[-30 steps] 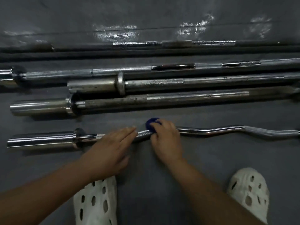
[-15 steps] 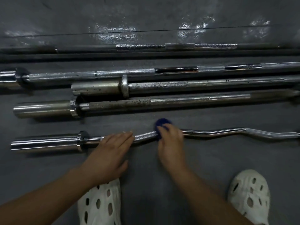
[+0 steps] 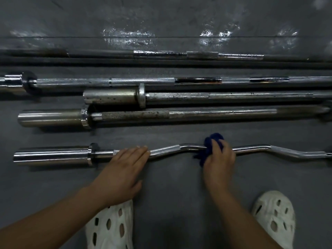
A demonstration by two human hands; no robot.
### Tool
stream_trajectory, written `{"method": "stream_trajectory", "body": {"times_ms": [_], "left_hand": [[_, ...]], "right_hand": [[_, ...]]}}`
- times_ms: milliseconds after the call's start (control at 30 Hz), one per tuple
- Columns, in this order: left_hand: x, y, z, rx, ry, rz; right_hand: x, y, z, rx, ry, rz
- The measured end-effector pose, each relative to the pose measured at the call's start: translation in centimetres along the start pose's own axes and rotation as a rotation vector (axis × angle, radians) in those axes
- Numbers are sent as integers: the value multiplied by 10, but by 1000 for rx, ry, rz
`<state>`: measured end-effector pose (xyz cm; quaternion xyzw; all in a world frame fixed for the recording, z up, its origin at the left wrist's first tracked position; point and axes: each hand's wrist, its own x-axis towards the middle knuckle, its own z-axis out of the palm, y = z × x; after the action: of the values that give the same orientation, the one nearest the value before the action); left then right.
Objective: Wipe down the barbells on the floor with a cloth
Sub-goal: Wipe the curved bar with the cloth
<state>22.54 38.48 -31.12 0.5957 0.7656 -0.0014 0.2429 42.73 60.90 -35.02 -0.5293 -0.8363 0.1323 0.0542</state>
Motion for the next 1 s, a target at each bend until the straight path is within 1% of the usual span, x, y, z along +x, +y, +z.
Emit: {"method": "stream_trajectory", "body": {"times_ms": [100,133,233,267,300,400,467,500,533,567,600,633,700,733,767,800,867,900,933,1000], "left_hand": [[1,8,1,-4,9,-22],[0,8,2,-6,12,-22],[-2,0,3,-15,15,14],[-3,-2,2,-20,9,24],[-3,-3,1,-22,3,28],[-1,-3,2,-26,14,33],[-1,-2,3,-34,6,27],[-1,-1,4,-36,5,20],[0,-1,4,-36,7,13],[0,0,5,-34,8,6],[0,1,6,-36,7,0],[0,2,6,-40,5,-6],[-1,2,6,-40,-3,-12],[-1,1,4,-34,-4,-8],[-1,0,3,-29,-2,-2],[-1,-1,2,-23,-4,4],[-1,-2,0,-13,-13,10],[0,-2,-1,-11,-7,6],[1,-1,0,-11,-1,-2],[2,3,2,-29,-9,-20]], "right_hand": [[-18,-30,15,44,66,117],[-20,-41,19,65,54,80],[-17,-45,24,50,-154,-320],[-10,-33,20,44,-163,-340],[-3,-18,15,41,-116,-280],[12,34,-6,4,82,56],[21,62,-21,17,105,330],[28,70,-26,73,116,464],[33,72,-29,141,124,556],[36,67,-30,187,134,565],[35,55,-28,173,128,490],[30,41,-23,127,102,353],[20,10,-18,-33,-27,10],[24,-2,-21,-109,-104,-119],[36,-8,-25,-171,-192,-189],[53,-7,-30,-229,-309,-186],[85,-3,-41,-297,-542,-14],[93,-6,-43,-322,-595,48],[95,-13,-39,-343,-609,41],[81,-34,-25,-338,-606,-133]]}}
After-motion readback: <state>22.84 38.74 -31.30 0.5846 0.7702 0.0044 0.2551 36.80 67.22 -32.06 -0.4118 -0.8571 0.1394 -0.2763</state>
